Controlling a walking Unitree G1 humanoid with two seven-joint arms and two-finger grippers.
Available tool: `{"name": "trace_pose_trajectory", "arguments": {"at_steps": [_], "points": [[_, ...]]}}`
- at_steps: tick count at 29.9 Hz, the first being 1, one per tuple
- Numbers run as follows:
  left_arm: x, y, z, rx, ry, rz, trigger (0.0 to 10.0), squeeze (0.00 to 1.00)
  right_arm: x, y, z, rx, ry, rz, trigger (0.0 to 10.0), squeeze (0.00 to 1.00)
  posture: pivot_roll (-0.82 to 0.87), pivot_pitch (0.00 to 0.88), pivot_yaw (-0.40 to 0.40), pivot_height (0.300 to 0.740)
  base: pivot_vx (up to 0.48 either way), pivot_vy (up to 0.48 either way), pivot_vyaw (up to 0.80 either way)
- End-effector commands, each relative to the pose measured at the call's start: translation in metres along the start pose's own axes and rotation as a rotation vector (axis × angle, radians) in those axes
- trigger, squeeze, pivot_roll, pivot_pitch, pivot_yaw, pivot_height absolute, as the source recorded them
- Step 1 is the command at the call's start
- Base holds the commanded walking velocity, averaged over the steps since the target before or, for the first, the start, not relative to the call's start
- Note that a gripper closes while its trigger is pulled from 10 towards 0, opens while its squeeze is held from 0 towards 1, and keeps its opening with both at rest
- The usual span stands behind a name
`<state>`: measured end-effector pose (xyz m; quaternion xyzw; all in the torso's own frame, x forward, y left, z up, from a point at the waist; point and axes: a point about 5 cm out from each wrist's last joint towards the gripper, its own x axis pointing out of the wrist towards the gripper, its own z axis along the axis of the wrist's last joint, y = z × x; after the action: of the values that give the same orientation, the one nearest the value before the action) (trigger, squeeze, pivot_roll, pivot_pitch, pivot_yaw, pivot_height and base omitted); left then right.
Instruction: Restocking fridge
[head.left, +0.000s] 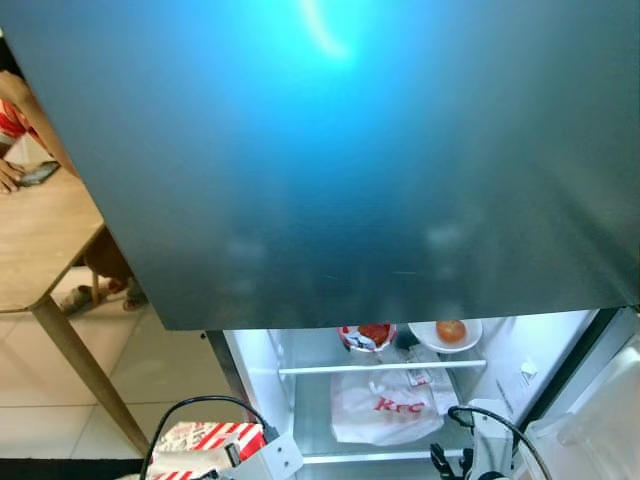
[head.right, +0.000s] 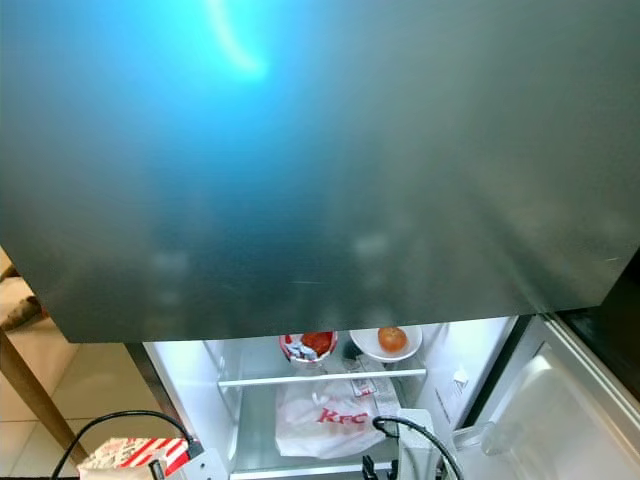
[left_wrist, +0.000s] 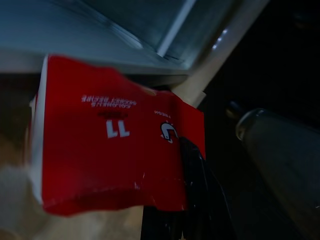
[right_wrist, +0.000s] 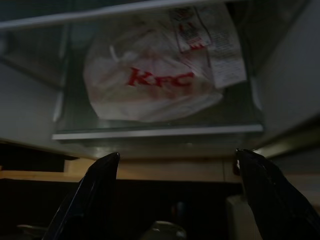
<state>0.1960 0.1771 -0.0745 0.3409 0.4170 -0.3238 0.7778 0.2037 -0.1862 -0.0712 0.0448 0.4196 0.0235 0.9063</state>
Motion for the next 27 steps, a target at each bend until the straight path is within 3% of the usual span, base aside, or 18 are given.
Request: {"name": "trace_pose_trajectory", "arguments": {"at_steps": [1,4,9,13,20,23,27], "points": [[0.0,-0.005,-0.002,0.009,-0.01,-0.01,10.0,0.0,0.0,0.003,-0.002,0.011,0.004,0.01,10.0,0.0,-0.01,0.043,0.021,0.74,0.0,0.0,0.0],[0.002,-0.018,0.007,0.018,-0.086,-0.07,10.0,0.0,-0.001,0.002,-0.006,0.002,0.016,0.017,10.0,0.0,-0.02,0.054,0.015,0.74,0.0,0.0,0.0],[0.003,-0.022,0.011,0.033,-0.111,-0.093,10.0,0.0,-0.001,0.002,-0.007,-0.002,0.02,0.02,10.0,0.0,-0.02,0.061,0.01,0.74,0.0,0.0,0.0],[0.007,-0.045,0.029,0.091,-0.18,-0.179,10.0,0.0,-0.004,-0.002,-0.016,-0.032,0.057,0.035,10.0,0.0,-0.03,0.095,-0.005,0.74,0.0,0.0,0.0],[0.012,-0.07,0.05,0.074,-0.23,-0.216,10.0,0.0,-0.009,-0.012,-0.025,-0.056,0.084,0.03,10.0,0.0,-0.04,0.126,-0.011,0.74,0.0,0.0,0.0],[0.012,-0.074,0.055,0.071,-0.244,-0.223,10.0,0.0,-0.01,-0.015,-0.026,-0.06,0.088,0.026,10.0,0.0,-0.04,0.127,-0.012,0.74,0.0,0.0,0.0],[0.013,-0.083,0.082,0.11,-0.326,-0.262,10.0,0.0,-0.012,-0.024,-0.025,-0.058,0.088,-0.002,10.0,0.0,-0.05,0.13,-0.002,0.74,0.0,0.0,0.0]]}}
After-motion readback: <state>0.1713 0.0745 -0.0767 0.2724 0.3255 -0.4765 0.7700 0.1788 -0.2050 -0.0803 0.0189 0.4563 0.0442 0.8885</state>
